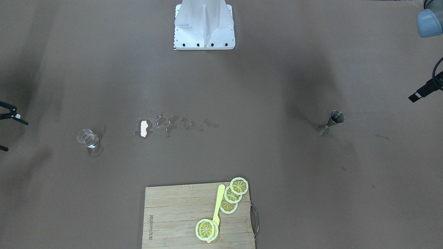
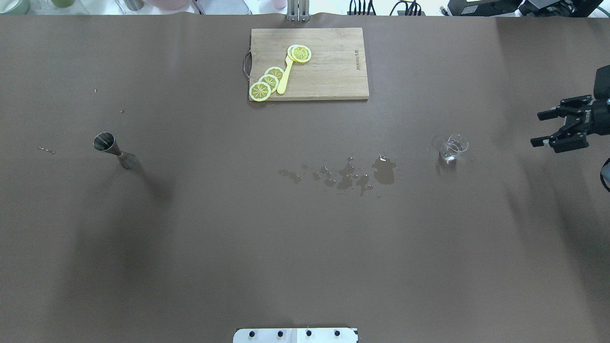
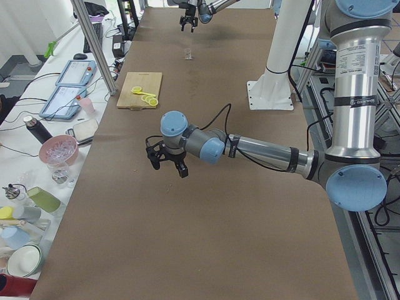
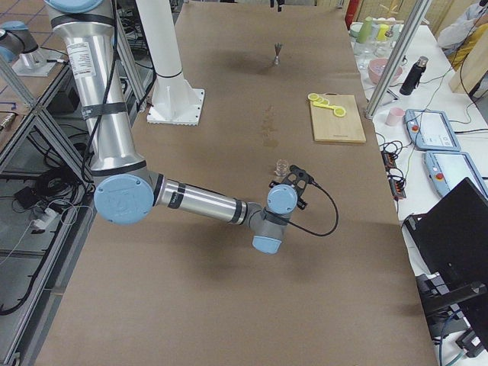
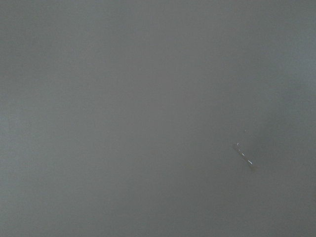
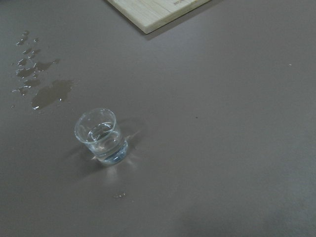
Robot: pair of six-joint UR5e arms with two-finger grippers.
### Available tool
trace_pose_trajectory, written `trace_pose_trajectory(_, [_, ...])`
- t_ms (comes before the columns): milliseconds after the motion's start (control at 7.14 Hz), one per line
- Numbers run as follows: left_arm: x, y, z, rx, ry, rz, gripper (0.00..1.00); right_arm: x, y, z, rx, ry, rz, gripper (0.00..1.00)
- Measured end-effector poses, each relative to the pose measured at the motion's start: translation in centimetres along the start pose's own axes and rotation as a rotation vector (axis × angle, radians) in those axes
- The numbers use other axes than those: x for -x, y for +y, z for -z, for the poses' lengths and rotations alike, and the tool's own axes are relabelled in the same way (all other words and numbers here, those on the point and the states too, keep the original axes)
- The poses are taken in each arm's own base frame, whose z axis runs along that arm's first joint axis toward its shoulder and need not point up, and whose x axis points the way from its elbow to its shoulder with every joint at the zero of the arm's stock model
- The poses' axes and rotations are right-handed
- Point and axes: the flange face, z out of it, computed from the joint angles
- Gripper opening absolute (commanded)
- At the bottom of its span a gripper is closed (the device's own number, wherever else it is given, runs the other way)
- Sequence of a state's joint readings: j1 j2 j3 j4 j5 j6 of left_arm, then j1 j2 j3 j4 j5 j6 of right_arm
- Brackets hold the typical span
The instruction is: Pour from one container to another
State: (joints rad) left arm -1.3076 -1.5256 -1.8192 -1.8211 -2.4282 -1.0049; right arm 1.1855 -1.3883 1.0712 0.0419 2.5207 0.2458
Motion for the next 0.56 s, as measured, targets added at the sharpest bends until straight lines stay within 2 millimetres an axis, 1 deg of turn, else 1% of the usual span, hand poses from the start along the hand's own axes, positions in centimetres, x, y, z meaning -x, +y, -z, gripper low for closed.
trace_pose_trajectory(280, [-3.6,2.5,-0.8,0.026,0.01,-0.001,0.99,2.1,-0.1,-2.9,-0.066,0.042,0.098,1.0])
trace_pose_trajectory(420, [-5.0,3.9,-0.7,0.033,0.02,-0.007,0.99,2.9,-0.3,-3.8,-0.105,0.062,0.142,1.0])
trace_pose_trajectory(560, [-6.3,5.2,-1.2,0.052,0.022,-0.015,0.99,3.9,-0.5,-4.7,-0.146,0.072,0.183,1.0])
